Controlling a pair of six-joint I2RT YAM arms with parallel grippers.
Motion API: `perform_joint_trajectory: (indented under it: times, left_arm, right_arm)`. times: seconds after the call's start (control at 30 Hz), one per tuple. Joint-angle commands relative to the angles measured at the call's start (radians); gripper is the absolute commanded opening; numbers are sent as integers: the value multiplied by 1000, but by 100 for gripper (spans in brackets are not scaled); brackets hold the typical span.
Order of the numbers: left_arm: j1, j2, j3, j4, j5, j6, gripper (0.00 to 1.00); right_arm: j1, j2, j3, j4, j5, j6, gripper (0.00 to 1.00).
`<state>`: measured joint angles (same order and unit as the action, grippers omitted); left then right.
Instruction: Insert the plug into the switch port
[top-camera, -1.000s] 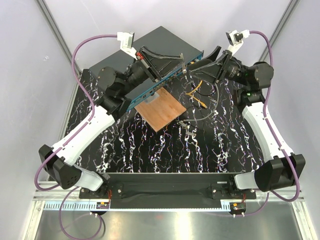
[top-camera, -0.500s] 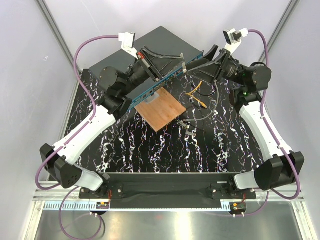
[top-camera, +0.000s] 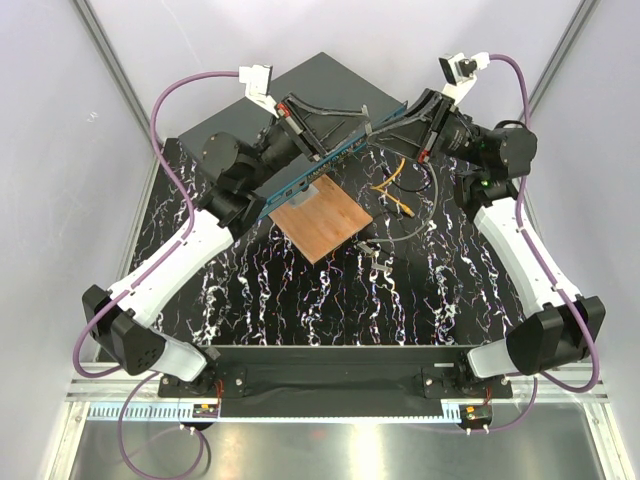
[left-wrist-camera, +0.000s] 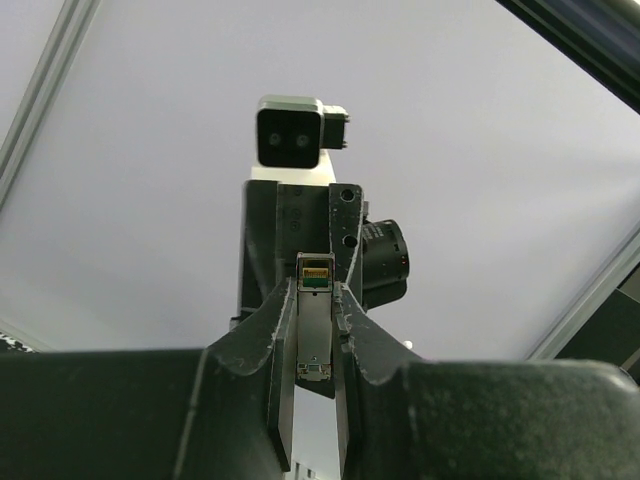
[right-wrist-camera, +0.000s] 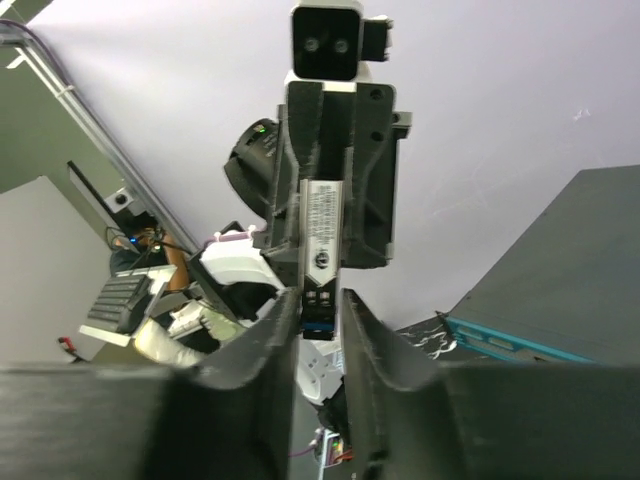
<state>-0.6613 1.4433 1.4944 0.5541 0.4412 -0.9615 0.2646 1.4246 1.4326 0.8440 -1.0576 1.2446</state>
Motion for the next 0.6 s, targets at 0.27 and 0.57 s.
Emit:
perform_joint_trajectory:
  times: [0.27, 0.57]
  left_arm:
    - [48, -44, -36, -29, -1, 55, 68]
    - [198, -176, 58, -647, 39, 606, 78]
  right_arm:
    - [1, -24, 101, -325, -71, -236, 0]
    - [-33, 17, 431, -1592, 229, -1312, 0]
